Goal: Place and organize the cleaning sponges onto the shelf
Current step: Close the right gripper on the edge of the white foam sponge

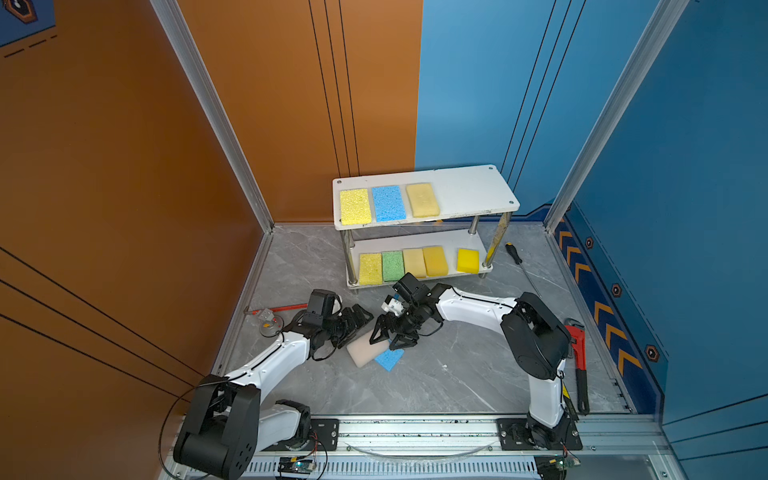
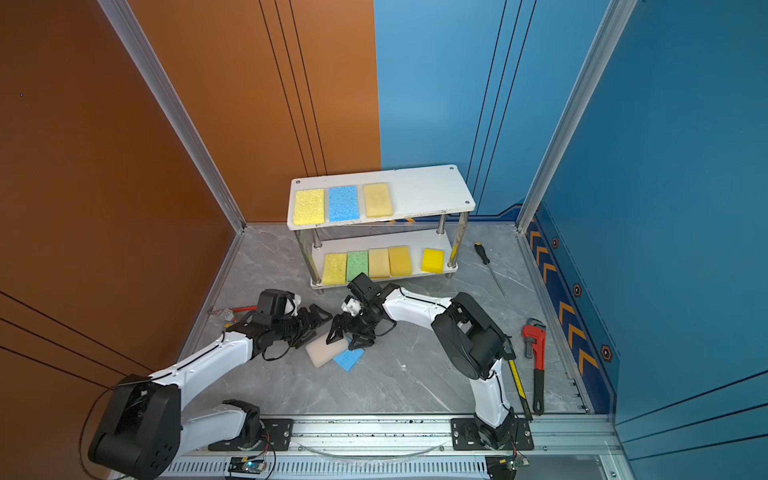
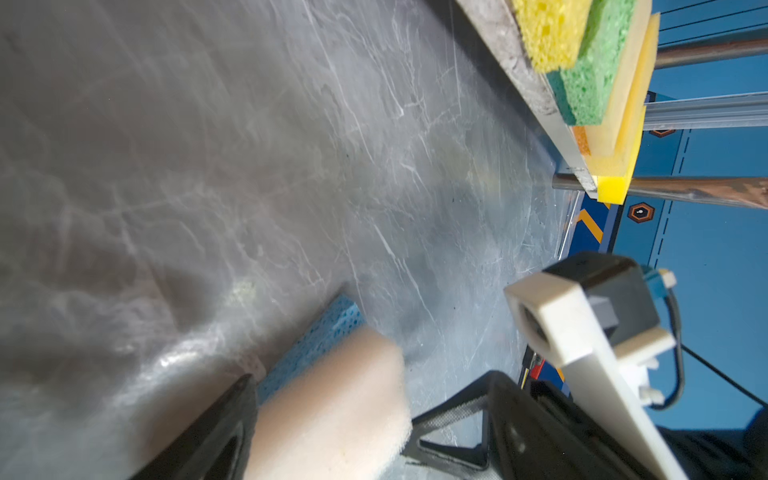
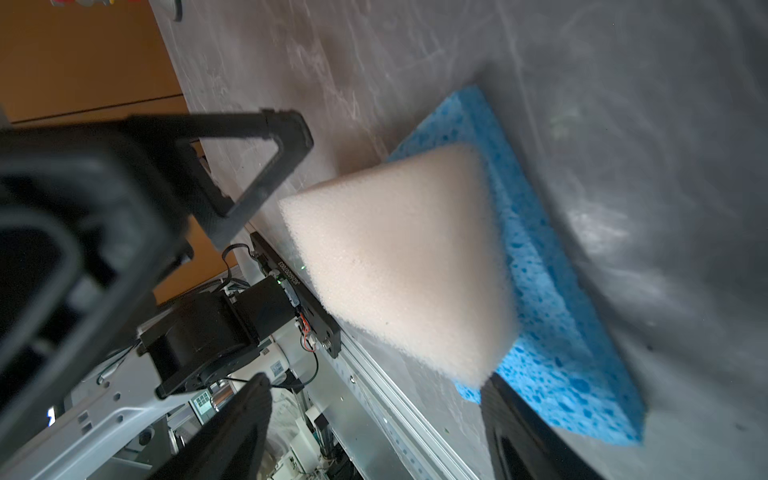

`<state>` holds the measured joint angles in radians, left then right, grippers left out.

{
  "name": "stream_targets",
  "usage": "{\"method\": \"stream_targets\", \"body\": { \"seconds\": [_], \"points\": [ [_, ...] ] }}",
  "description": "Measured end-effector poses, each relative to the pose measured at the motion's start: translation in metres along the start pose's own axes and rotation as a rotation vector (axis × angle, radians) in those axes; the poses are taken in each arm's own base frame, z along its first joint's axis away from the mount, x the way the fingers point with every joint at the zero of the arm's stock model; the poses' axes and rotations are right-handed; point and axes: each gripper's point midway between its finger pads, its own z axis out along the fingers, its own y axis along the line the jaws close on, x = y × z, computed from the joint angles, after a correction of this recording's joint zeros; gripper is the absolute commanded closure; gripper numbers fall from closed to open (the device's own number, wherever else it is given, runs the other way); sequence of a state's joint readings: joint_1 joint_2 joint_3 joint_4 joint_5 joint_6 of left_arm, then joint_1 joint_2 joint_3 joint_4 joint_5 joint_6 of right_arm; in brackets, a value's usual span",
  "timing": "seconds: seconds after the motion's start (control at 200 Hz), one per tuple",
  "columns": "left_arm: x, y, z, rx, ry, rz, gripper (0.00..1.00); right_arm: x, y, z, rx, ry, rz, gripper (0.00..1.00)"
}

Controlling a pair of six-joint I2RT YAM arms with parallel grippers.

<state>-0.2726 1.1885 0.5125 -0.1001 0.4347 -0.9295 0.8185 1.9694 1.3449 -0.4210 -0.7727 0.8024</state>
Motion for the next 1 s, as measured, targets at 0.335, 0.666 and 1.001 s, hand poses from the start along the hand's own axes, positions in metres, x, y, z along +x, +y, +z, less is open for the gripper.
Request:
{"method": "stream_targets", "body": {
  "seconds": [0.335, 0.666, 1.001],
  "points": [
    [0.021, 0.001, -0.015, 0.045, -0.031, -0.032, 0.22, -0.005, -0.017, -0.002, 0.046, -0.054, 0.037, 0.23],
    [0.042, 0.015, -0.03, 0.061, -0.051, -0.089, 0.28, 0.022, -0.004, -0.004, 0.1, -0.042, -0.03, 0.3],
    [0.053, 0.03, -0.031, 0.036, -0.038, -0.139, 0.31, 0.025, 0.001, 0.011, 0.132, -0.02, -0.056, 0.39]
  ]
}}
